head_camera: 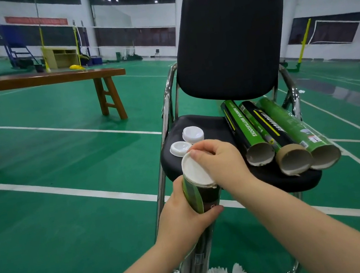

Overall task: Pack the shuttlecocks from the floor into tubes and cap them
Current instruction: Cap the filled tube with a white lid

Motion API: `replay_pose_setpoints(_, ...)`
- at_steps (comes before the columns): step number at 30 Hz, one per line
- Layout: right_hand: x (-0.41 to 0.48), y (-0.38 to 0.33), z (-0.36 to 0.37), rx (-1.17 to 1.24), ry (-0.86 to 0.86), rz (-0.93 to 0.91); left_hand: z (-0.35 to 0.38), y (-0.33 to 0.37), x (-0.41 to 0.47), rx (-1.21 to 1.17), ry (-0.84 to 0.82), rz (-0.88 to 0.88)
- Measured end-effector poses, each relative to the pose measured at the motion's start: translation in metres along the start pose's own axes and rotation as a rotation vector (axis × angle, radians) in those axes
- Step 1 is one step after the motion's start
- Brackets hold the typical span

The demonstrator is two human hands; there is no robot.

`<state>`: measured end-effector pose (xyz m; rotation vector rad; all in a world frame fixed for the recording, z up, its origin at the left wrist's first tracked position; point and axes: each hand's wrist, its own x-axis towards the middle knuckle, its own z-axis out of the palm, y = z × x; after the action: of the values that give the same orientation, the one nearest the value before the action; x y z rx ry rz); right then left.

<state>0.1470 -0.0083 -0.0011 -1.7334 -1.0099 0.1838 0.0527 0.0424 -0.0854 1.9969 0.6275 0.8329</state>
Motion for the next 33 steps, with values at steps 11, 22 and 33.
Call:
replay_pose_setpoints(11,-0.018,-0.003,-0.021,-0.076,-0.105,0.090,-0.007,0.006,-0.017,0.090,-0.083,0.100)
replay_pose_setpoints(22,-0.036,0.010,-0.022,-0.106,-0.045,0.078,-0.003,0.005,-0.025,0.150,-0.113,0.102)
replay_pose_setpoints(33,-0.045,0.009,-0.016,-0.523,-0.005,-0.115,-0.001,0.009,-0.029,0.157,-0.118,0.086)
